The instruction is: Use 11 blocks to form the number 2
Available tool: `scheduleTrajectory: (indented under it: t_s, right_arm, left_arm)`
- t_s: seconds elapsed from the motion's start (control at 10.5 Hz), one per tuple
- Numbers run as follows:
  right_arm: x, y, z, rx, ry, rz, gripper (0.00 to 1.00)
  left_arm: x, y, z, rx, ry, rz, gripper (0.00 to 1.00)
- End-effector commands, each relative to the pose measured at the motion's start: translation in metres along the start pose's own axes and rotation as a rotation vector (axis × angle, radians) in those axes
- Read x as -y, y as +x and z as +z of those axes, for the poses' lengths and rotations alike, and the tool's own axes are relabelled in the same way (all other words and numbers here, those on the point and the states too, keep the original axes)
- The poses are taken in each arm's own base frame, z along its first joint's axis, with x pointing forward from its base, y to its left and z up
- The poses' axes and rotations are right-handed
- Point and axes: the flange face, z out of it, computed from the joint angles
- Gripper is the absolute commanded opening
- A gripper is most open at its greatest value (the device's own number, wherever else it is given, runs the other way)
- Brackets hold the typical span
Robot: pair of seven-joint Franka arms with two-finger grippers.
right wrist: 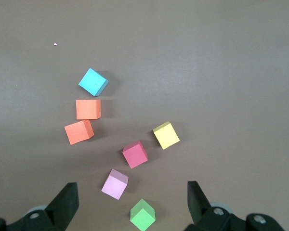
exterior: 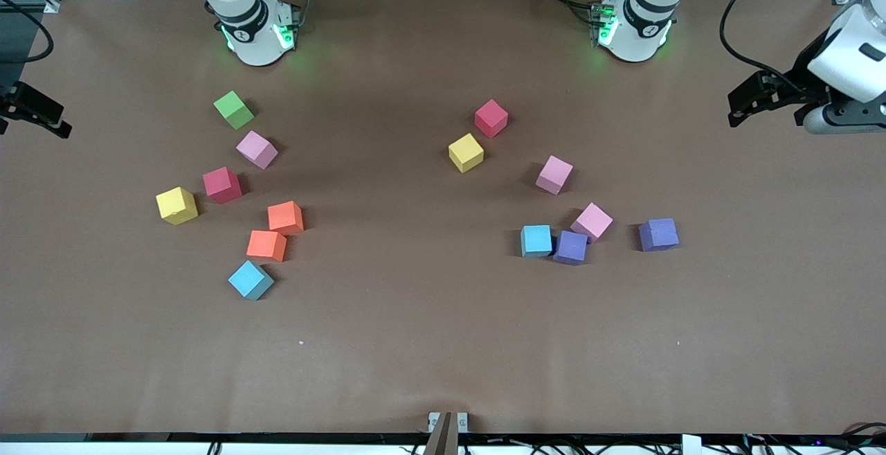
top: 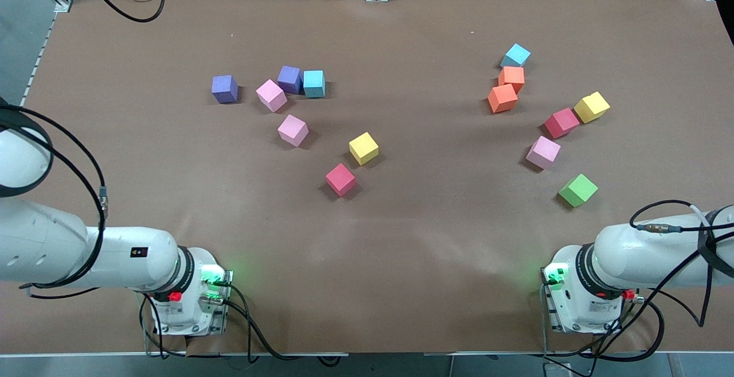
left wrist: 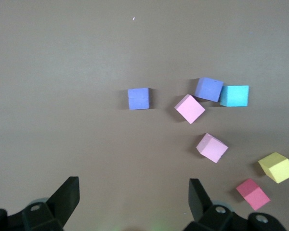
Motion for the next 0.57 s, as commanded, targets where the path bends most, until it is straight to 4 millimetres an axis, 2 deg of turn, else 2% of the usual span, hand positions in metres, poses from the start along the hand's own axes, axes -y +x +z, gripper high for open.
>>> scheduleTrajectory:
  t_s: [0.0, 0.1, 0.19, 0.29, 0.38, 0.48]
  right_arm:
    - [0.003, -0.005, 0.002, 0.011, -0.007, -0.014, 1.00]
    - [0.005, -0.001, 0.010, 0.023, -0.008, -0.016, 1.00]
    - [0.010, 0.008, 0.025, 0.046, -0.004, -0.027, 1.00]
    - [0.024, 0.020, 0.047, 0.074, -0.005, -0.049, 1.00]
    - [0.036, 0.034, 0.068, 0.079, -0.007, -0.059, 1.00]
    - [0.041, 0.048, 0.090, 0.083, -0.009, -0.066, 1.00]
  left_arm:
    - [-0.018, 0.001, 0.013, 0.024, 0.005, 0.036, 1.00]
    - [-0.049, -0.006, 0.034, 0.072, -0.013, 0.072, 1.00]
    - [-0.078, -0.014, 0.072, 0.104, -0.002, 0.060, 1.00]
    - [-0.102, -0.022, 0.100, 0.112, 0.009, 0.047, 1.00]
    - [-0.130, -0.032, 0.119, 0.121, 0.019, 0.046, 1.00]
    - [-0.147, -0.039, 0.139, 0.124, 0.022, 0.046, 1.00]
